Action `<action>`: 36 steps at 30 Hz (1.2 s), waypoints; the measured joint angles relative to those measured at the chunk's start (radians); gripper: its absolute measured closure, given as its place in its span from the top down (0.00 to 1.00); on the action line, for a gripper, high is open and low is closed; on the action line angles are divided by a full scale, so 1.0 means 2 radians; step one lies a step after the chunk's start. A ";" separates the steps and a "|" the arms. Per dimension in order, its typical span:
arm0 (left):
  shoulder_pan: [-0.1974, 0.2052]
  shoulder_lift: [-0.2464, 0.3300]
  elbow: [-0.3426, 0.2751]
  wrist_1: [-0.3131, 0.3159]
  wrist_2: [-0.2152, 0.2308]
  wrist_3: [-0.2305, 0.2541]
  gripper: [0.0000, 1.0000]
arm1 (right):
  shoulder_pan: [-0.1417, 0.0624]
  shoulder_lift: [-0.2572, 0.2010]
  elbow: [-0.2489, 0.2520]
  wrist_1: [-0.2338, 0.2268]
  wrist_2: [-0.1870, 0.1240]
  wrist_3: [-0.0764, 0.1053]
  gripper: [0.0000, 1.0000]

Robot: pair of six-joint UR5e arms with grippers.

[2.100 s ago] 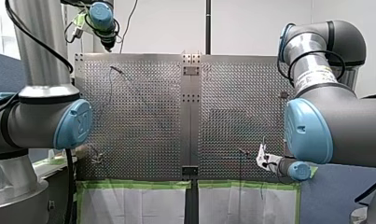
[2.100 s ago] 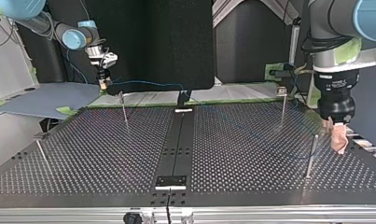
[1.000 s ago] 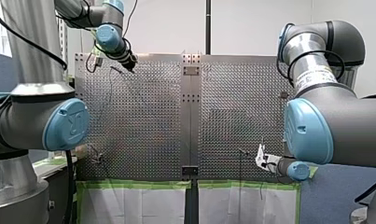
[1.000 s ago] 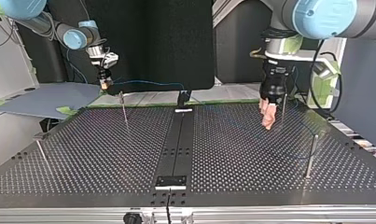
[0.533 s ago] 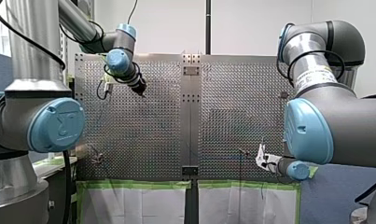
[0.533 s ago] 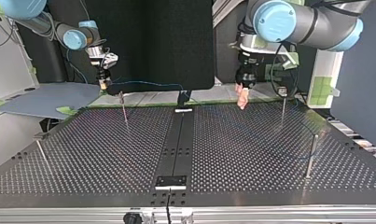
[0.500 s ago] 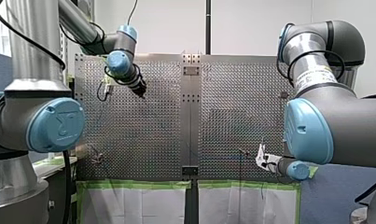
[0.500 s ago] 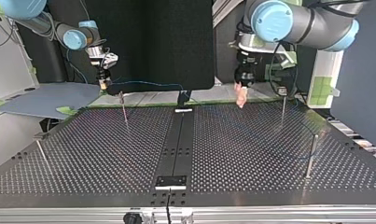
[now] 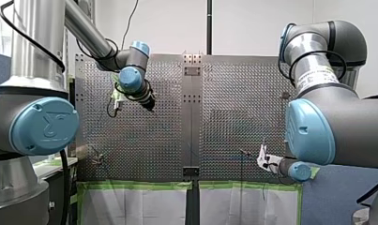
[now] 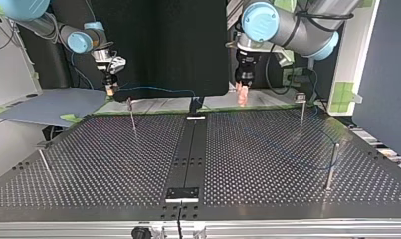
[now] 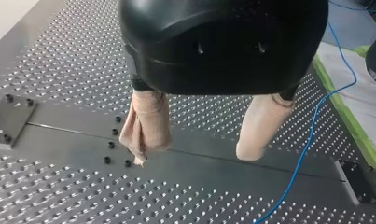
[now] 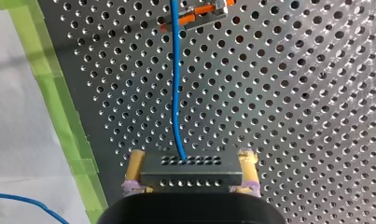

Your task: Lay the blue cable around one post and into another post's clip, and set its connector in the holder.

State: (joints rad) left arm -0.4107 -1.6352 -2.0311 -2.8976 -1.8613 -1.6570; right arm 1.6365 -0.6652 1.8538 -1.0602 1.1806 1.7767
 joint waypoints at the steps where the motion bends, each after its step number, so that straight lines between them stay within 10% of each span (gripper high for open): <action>1: -0.006 -0.006 0.000 0.006 -0.006 -0.001 1.00 | 0.000 0.000 0.000 0.000 0.000 -0.001 0.00; 19: -0.086 -0.086 0.000 0.086 -0.082 -0.005 1.00 | 0.001 0.000 0.000 0.003 0.003 -0.004 0.00; 36: -0.154 -0.154 0.037 0.154 -0.044 -0.033 1.00 | 0.001 0.000 0.000 0.003 0.003 -0.004 0.00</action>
State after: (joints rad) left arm -0.7187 -1.9431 -1.9571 -2.5896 -1.9484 -1.7224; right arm 1.6375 -0.6658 1.8537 -1.0540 1.1869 1.7683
